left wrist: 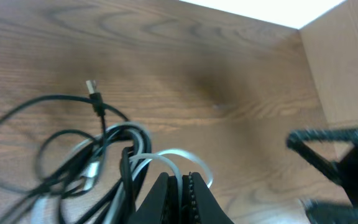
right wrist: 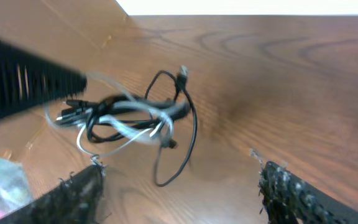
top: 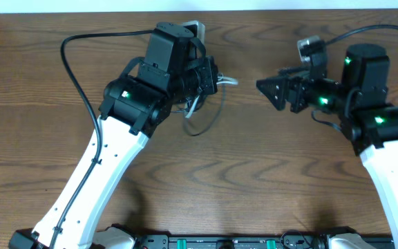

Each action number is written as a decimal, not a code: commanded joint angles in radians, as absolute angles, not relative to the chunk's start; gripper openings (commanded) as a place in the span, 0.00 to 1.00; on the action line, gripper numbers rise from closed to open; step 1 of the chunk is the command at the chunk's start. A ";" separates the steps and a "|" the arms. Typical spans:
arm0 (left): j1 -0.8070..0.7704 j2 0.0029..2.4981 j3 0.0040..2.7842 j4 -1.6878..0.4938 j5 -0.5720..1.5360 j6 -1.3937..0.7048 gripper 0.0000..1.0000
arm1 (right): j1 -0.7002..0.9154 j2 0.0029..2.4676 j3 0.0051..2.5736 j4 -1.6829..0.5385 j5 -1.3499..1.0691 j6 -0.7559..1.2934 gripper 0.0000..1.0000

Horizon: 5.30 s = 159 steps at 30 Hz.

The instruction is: Untangle cables

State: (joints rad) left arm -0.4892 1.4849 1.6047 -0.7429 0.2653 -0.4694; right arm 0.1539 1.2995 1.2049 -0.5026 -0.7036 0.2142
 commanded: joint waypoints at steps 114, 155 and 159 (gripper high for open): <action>-0.490 1.577 1.576 -0.690 0.163 -0.570 0.07 | 0.335 1.577 1.214 -0.292 -0.596 0.844 0.49; -0.490 1.577 1.576 -0.693 0.164 -0.567 0.07 | 0.388 1.648 1.214 -0.321 -0.447 0.845 0.01; -0.490 1.567 1.584 -0.666 0.164 -0.524 0.07 | 0.381 1.670 1.214 -0.387 -0.437 0.796 0.01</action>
State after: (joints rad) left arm -0.4892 1.5700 1.5818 -0.6880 0.1768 -0.5655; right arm 0.3801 1.6402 1.2049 -0.3607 -0.4671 0.8444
